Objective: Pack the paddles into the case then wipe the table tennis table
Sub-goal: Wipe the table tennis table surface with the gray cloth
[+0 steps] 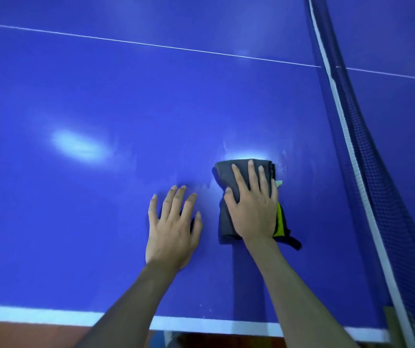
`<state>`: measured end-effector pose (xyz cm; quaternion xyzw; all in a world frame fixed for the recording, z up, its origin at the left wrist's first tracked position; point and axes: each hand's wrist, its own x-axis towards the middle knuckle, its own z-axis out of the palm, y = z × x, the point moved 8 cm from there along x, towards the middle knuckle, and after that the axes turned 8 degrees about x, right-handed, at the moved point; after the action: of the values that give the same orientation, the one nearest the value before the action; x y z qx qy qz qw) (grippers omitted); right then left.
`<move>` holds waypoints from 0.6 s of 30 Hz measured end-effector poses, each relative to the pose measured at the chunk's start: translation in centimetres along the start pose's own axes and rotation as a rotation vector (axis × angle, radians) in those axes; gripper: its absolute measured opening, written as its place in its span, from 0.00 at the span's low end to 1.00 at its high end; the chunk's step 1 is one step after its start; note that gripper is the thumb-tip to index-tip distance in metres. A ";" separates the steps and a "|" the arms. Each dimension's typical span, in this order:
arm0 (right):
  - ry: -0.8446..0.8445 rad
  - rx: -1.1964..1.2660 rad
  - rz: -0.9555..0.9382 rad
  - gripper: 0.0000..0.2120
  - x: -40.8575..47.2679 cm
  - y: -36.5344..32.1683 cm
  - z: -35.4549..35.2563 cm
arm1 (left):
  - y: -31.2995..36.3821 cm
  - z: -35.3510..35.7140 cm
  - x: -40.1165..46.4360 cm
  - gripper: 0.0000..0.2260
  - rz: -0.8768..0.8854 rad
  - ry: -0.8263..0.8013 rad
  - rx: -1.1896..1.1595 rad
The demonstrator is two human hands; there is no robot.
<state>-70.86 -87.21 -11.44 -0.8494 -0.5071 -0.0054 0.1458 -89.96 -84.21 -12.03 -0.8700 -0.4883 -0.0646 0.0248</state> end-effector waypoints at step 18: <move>-0.108 0.033 0.047 0.31 -16.7 -6.2 -0.4 | -9.9 -1.0 -3.4 0.24 -0.079 -0.004 -0.009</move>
<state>-84.26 -98.96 -12.21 -0.8575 -0.4944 0.0524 0.1324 -100.24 -82.03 -11.67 -0.8503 -0.5218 -0.0659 0.0173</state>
